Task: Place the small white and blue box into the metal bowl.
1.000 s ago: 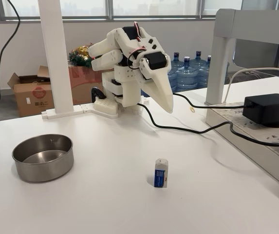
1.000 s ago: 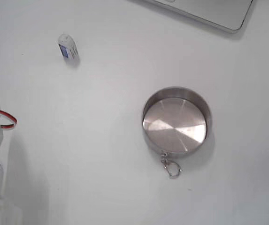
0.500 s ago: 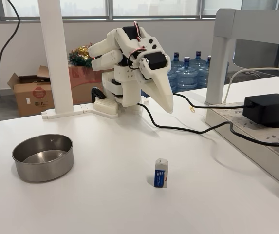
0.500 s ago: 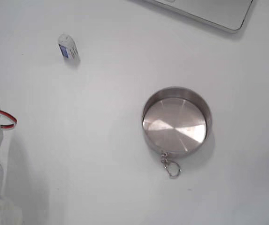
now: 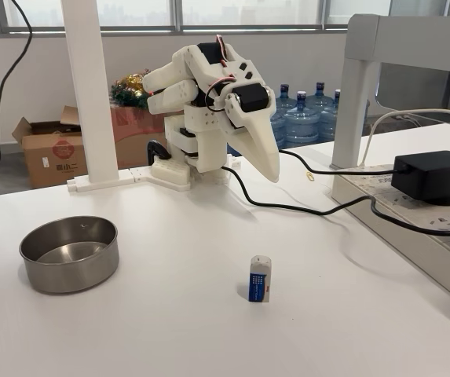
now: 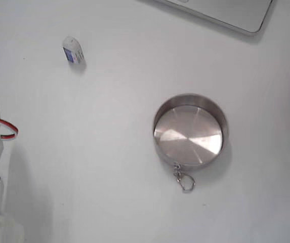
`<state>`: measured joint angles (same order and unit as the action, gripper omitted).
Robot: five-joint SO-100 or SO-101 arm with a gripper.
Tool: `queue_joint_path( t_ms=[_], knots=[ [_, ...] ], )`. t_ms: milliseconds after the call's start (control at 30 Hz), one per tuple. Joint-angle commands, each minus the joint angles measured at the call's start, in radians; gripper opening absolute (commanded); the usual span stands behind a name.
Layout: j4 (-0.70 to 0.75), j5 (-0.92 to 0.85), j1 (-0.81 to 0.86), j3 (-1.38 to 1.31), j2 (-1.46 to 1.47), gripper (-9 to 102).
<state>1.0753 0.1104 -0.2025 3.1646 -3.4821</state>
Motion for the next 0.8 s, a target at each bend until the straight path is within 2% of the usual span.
queue_joint_path(
  t_ms=[0, 333, 467, 533, 633, 767],
  knots=[
    [0.005, 0.000, 0.009, 0.038, -0.018, -4],
    [-0.002, -0.002, 0.012, 0.043, -0.018, -4],
    [-0.069, 0.005, 0.020, 0.046, -0.020, -4],
    [-0.123, 0.014, 0.083, 0.046, -0.023, -4],
    [-0.196, 0.126, 0.178, 0.046, -0.021, -4],
    [-0.219, 0.443, 0.242, 0.046, -0.020, -4]
  ],
)
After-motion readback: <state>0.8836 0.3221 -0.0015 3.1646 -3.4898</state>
